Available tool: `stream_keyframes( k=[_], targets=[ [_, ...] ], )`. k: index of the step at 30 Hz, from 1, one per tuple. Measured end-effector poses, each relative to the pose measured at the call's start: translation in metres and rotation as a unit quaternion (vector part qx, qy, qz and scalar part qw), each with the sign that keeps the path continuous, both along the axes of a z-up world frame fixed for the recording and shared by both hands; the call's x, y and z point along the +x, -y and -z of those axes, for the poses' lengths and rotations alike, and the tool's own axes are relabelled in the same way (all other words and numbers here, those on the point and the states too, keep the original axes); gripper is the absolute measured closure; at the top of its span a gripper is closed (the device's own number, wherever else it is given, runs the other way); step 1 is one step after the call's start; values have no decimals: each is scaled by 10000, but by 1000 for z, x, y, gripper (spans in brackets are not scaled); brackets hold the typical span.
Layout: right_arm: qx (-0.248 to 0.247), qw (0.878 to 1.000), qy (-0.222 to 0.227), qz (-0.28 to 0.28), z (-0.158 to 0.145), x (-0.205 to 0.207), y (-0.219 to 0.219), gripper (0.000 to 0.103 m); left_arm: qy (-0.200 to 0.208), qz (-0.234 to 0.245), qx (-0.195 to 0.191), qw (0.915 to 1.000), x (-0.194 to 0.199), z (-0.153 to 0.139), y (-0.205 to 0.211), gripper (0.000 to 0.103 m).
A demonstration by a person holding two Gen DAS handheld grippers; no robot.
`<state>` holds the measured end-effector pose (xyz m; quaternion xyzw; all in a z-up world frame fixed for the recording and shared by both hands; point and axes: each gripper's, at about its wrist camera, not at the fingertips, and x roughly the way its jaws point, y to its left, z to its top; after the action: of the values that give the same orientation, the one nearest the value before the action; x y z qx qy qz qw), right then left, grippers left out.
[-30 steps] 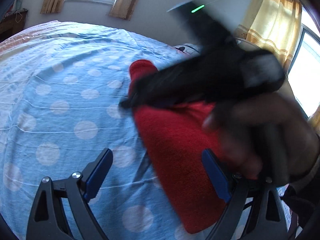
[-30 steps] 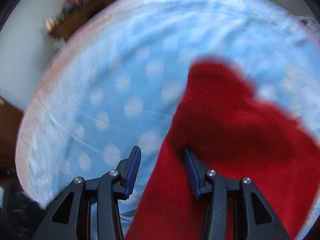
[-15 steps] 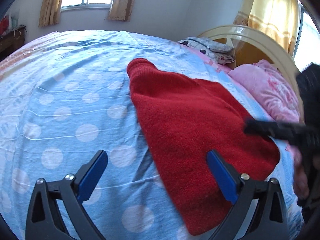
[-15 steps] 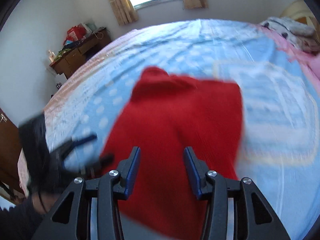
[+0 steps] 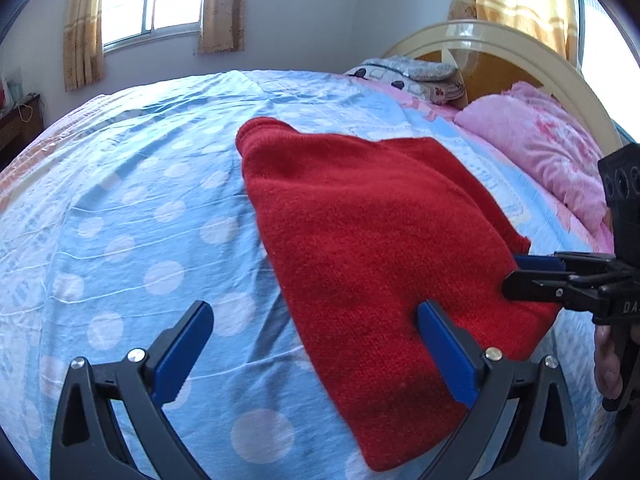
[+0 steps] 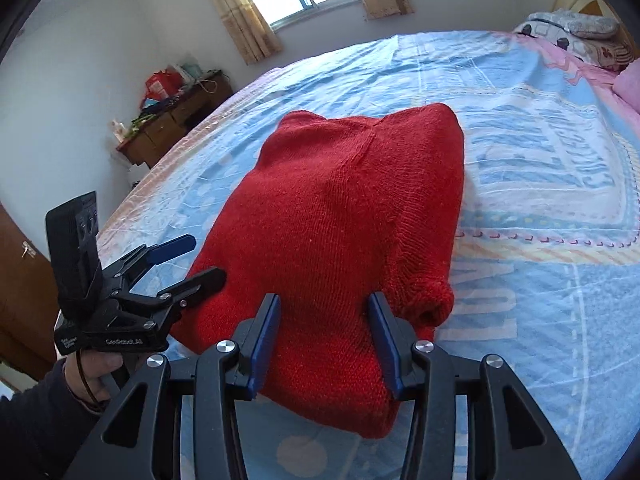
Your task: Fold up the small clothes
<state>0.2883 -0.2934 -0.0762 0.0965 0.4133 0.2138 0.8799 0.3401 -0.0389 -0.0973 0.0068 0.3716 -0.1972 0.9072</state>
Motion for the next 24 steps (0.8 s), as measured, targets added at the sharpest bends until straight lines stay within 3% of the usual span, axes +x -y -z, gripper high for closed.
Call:
stream_keyframes(
  k=[11, 16, 19, 22, 24],
  targets=[
    [807, 9963, 139, 247, -6, -10, 38, 55, -113, 42, -58, 9999, 2, 1, 0, 0],
    [1034, 9912, 297, 768, -11, -7, 58, 44, 17, 73, -227, 9997, -2, -4, -4, 0],
    [1165, 9867, 282, 1100, -11, 5, 75, 41, 217, 369, -395, 9983, -10, -11, 0, 0],
    [1414, 9827, 151, 1186, -9, 25, 87, 40, 17, 581, -260, 9980, -3, -8, 11, 0],
    [1494, 9817, 27, 1178, -6, 41, 91, 40, -219, 680, -420, 9966, 6, -4, 11, 0]
  ],
)
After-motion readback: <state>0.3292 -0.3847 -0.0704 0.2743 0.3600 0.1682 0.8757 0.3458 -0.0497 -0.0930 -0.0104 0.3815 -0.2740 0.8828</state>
